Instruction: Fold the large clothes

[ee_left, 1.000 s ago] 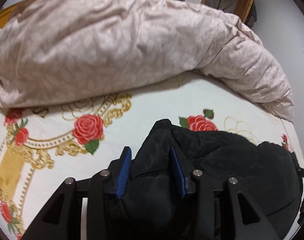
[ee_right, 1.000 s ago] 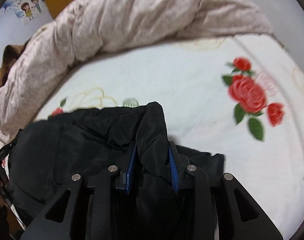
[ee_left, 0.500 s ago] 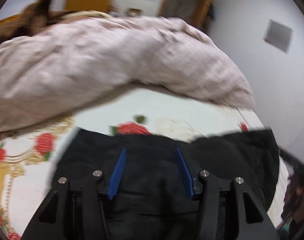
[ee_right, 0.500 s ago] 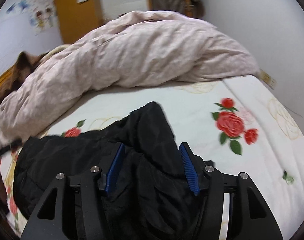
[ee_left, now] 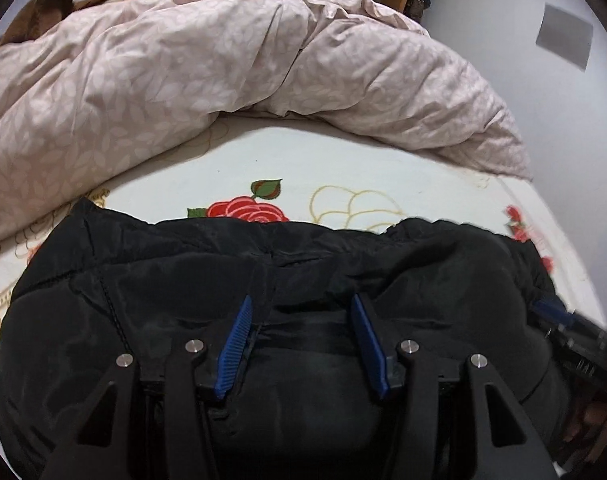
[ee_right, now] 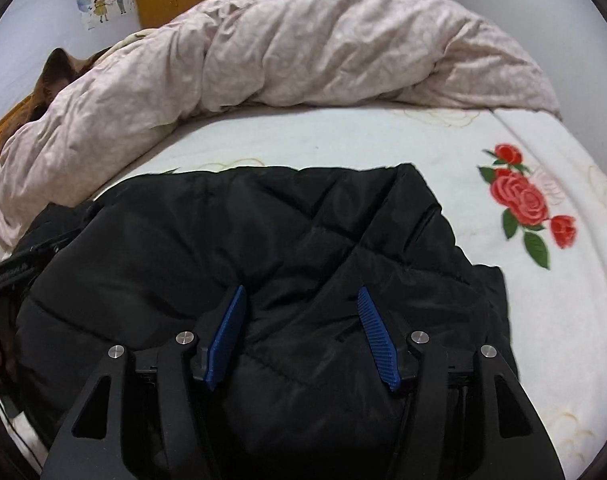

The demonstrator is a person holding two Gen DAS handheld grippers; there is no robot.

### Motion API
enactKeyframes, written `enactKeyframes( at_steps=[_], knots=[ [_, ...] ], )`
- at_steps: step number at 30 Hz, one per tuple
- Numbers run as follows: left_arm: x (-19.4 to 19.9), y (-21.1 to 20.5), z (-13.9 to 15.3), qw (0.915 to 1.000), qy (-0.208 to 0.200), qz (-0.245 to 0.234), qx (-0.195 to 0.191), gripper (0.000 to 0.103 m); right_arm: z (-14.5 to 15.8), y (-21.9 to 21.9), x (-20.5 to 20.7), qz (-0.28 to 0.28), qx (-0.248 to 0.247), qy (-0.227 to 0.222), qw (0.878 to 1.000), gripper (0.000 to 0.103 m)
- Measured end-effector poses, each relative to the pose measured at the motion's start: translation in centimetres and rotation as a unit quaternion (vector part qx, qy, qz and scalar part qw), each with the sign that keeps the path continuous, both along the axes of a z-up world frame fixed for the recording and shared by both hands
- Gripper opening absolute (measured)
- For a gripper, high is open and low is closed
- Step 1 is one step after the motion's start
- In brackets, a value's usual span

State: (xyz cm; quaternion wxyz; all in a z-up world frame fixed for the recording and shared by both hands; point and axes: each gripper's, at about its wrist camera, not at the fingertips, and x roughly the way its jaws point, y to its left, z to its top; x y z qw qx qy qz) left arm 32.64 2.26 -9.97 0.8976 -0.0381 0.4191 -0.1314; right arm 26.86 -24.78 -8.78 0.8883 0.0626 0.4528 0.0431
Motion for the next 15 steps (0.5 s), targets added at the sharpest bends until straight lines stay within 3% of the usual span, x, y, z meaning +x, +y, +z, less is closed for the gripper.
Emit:
enactKeyframes(
  at_steps=[4, 8, 12, 15],
  knots=[
    [0.7, -0.4, -0.7, 0.9998, 0.004, 0.008, 0.016, 0.055, -0.9, -0.3, 1.4, -0.008, -0.003, 0.016, 1.000, 0.058],
    [0.8, 0.4, 0.8, 0.9996, 0.028, -0.004, 0.006, 0.054, 0.2, -0.4, 1.6, -0.014, -0.006, 0.032, 0.999, 0.058],
    [1.0, 3.6, 2.6, 0.9998, 0.005, 0.003, 0.020, 0.054, 3.0, -1.0, 1.7, -0.020, -0.008, 0.003, 1.000, 0.058],
    [2.5, 6.4, 2.1, 0.9988, 0.014, 0.029, 0.037, 0.054, 2.4, -1.7, 3.2, -0.029, -0.025, 0.016, 0.999, 0.058]
  ],
)
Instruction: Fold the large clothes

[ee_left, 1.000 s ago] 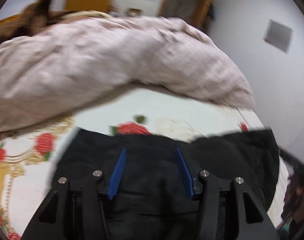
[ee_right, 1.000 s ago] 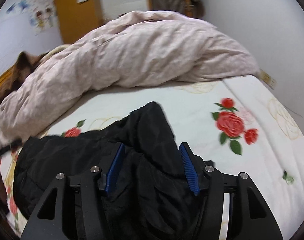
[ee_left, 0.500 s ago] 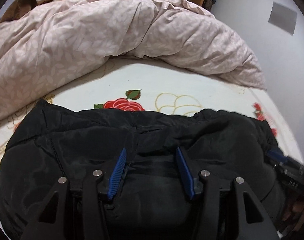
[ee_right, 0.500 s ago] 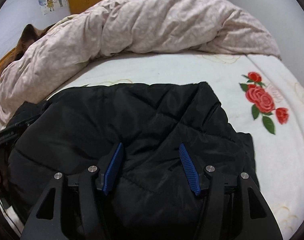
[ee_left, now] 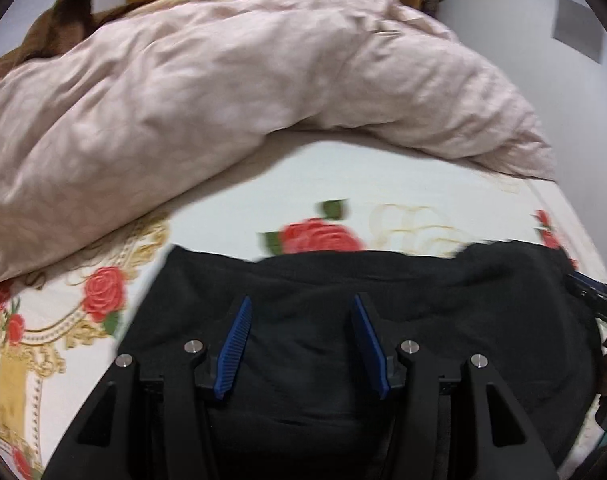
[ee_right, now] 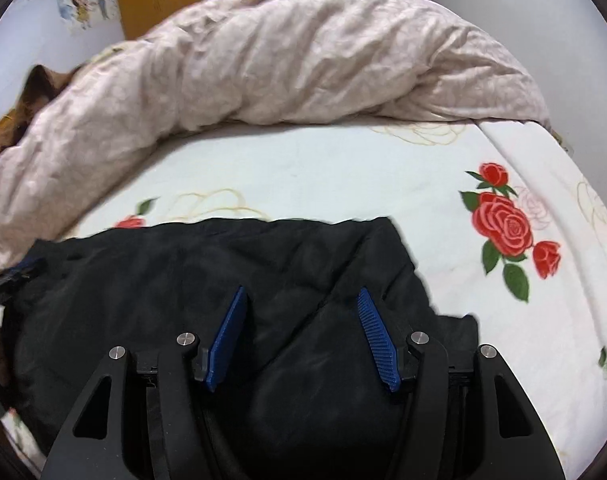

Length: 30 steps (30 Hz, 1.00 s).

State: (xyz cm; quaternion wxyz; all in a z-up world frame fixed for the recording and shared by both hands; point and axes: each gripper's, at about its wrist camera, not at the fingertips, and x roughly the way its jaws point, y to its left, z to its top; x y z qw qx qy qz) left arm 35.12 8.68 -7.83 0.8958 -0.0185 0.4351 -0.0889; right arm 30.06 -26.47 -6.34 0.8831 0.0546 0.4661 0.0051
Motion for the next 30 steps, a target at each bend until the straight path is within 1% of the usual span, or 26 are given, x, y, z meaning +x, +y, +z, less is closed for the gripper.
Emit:
enactKeyframes(
  at_steps=[1, 3, 6, 9, 14, 20, 23, 25, 28, 30],
  knots=[
    [0.5, 0.7, -0.6, 1.0000, 0.007, 0.005, -0.001, 0.054, -0.9, -0.2, 0.6, -0.003, -0.007, 0.015, 1.000, 0.058],
    [0.7, 0.7, -1.9, 0.9999, 0.007, -0.002, 0.009, 0.055, -2.9, -0.6, 1.4, -0.006, -0.010, 0.036, 0.999, 0.058],
    [0.5, 0.1, -3.0, 0.9997, -0.009, 0.000, 0.021, 0.055, -4.1, -0.5, 1.4, -0.012, -0.019, 0.029, 0.999, 0.058],
    [0.6, 0.3, -3.6, 0.9998, -0.013, 0.009, 0.013, 0.056, -5.0, -0.7, 1.6, -0.019, -0.012, 0.029, 0.999, 0.058],
    [0.7, 0.4, -4.0, 0.9998, -0.015, 0.012, 0.006, 0.056, -5.5, -1.0, 2.0, -0.020, -0.001, 0.029, 0.999, 0.058],
    [0.8, 0.2, -3.9, 0.9997, -0.013, 0.012, 0.016, 0.056, -5.4, -0.9, 2.0, -0.021, -0.003, 0.028, 0.999, 0.058],
    [0.8, 0.1, -3.0, 0.9996, -0.003, 0.013, 0.026, 0.056, -4.6, -0.9, 1.9, -0.022, -0.009, 0.033, 0.999, 0.058],
    [0.5, 0.2, -1.8, 0.9996, -0.005, 0.012, 0.023, 0.055, -3.2, -0.6, 1.5, -0.019, -0.025, 0.027, 0.999, 0.058],
    [-0.3, 0.2, 0.2, 0.9997, -0.014, 0.013, 0.015, 0.055, -0.5, -0.2, 0.6, -0.011, -0.021, 0.002, 1.000, 0.058],
    [-1.1, -0.3, 2.0, 0.9995, -0.030, 0.005, 0.005, 0.055, 1.9, 0.5, -0.3, -0.007, -0.016, -0.023, 1.000, 0.058]
  ],
)
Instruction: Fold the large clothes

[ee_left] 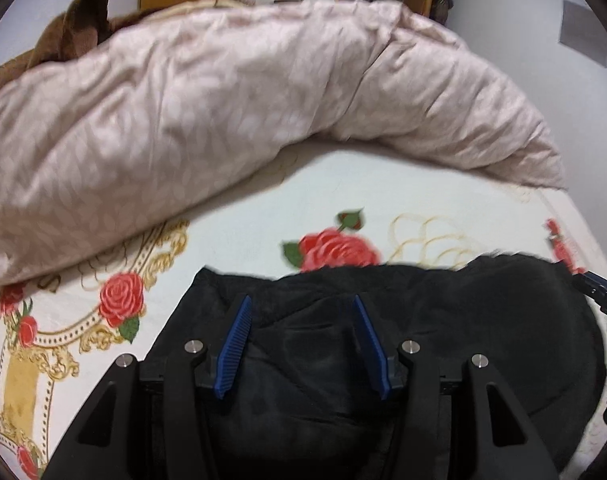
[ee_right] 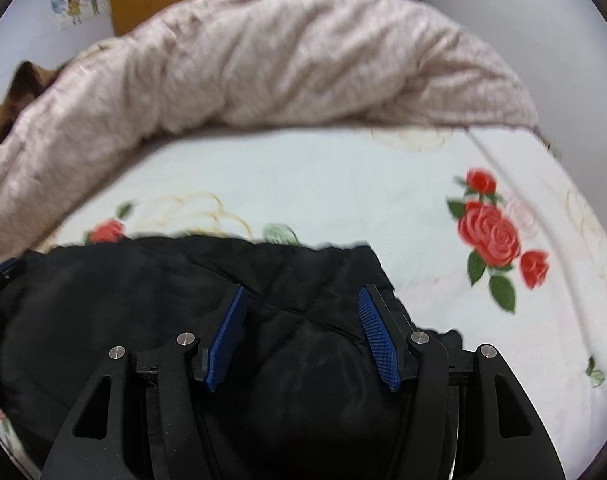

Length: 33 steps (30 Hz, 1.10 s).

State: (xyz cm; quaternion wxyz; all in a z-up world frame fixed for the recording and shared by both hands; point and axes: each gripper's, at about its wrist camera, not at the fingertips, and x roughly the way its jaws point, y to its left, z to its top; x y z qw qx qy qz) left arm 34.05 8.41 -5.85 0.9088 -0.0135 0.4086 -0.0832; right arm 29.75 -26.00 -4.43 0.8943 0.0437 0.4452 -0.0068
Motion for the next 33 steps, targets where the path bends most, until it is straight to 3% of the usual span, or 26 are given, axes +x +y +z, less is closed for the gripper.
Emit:
enactKeyframes(
  at_steps=[5, 8, 11, 18, 21, 27, 30, 33],
  knots=[
    [-2.0, -4.4, 2.1, 0.9976, -0.009, -0.060, -0.032, 0.055, 3.1, 4.0, -2.0, 0.046, 0.035, -0.028, 0.998, 0.058],
    [-2.3, -7.8, 0.4, 0.9946, 0.015, -0.098, -0.029, 0.055, 1.4, 6.5, -2.0, 0.076, 0.037, -0.001, 0.996, 0.058],
    [-1.6, -9.6, -2.7, 0.9937, 0.044, -0.101, -0.016, 0.055, -2.1, 6.7, -1.2, 0.072, 0.036, 0.044, 0.996, 0.058],
    [-0.7, -10.0, -4.3, 0.9941, 0.047, -0.095, -0.020, 0.056, -4.6, 5.5, -0.2, 0.055, 0.042, 0.048, 0.996, 0.058],
    [-1.2, -9.7, -3.1, 0.9940, 0.047, -0.097, -0.020, 0.055, -3.0, 5.2, -0.7, 0.047, 0.042, 0.043, 0.997, 0.058],
    [-4.2, -5.3, 0.7, 0.9972, -0.002, -0.074, 0.004, 0.055, 0.7, 1.9, -4.4, 0.015, 0.033, -0.006, 0.999, 0.058],
    [-5.0, -1.9, 0.9, 0.9988, -0.012, -0.038, 0.027, 0.055, 0.0, -0.3, -5.6, -0.011, 0.028, 0.001, 1.000, 0.058],
    [-4.5, 1.1, -1.2, 0.9992, 0.016, 0.004, 0.035, 0.055, -2.2, -1.8, -6.0, -0.030, 0.027, 0.026, 0.999, 0.058]
  ],
)
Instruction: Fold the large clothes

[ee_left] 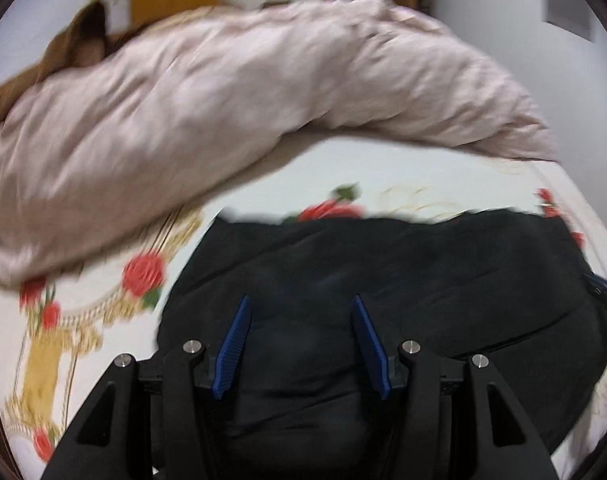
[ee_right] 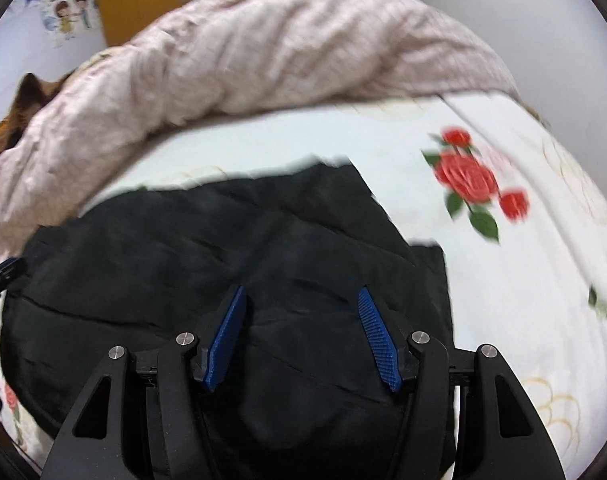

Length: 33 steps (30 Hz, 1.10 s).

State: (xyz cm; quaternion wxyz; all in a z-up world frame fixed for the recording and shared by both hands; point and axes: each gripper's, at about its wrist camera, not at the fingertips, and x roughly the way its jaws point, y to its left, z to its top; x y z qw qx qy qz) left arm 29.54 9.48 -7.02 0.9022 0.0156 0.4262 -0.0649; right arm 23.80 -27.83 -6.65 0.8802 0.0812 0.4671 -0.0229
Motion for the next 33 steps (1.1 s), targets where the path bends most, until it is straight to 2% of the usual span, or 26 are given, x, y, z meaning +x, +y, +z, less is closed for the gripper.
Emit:
enactKeyframes(
  at_steps=[2, 5, 10, 33],
  knots=[
    [0.0, 0.7, -1.0, 0.9999, 0.006, 0.004, -0.012, 0.057, -1.0, -0.4, 0.0, 0.000, -0.002, 0.004, 1.000, 0.058],
    [0.0, -0.2, -1.5, 1.0000, 0.000, 0.001, 0.006, 0.057, -1.8, -0.2, 0.2, 0.002, -0.013, 0.005, 1.000, 0.058],
    [0.5, -0.2, -2.5, 1.0000, 0.002, 0.001, -0.006, 0.057, -2.5, -0.1, 0.2, 0.006, -0.023, 0.002, 1.000, 0.058],
    [1.4, -0.3, -3.8, 0.9998, -0.006, -0.001, -0.018, 0.058, -3.7, -0.4, 0.6, 0.005, -0.028, -0.017, 0.999, 0.058]
  ],
)
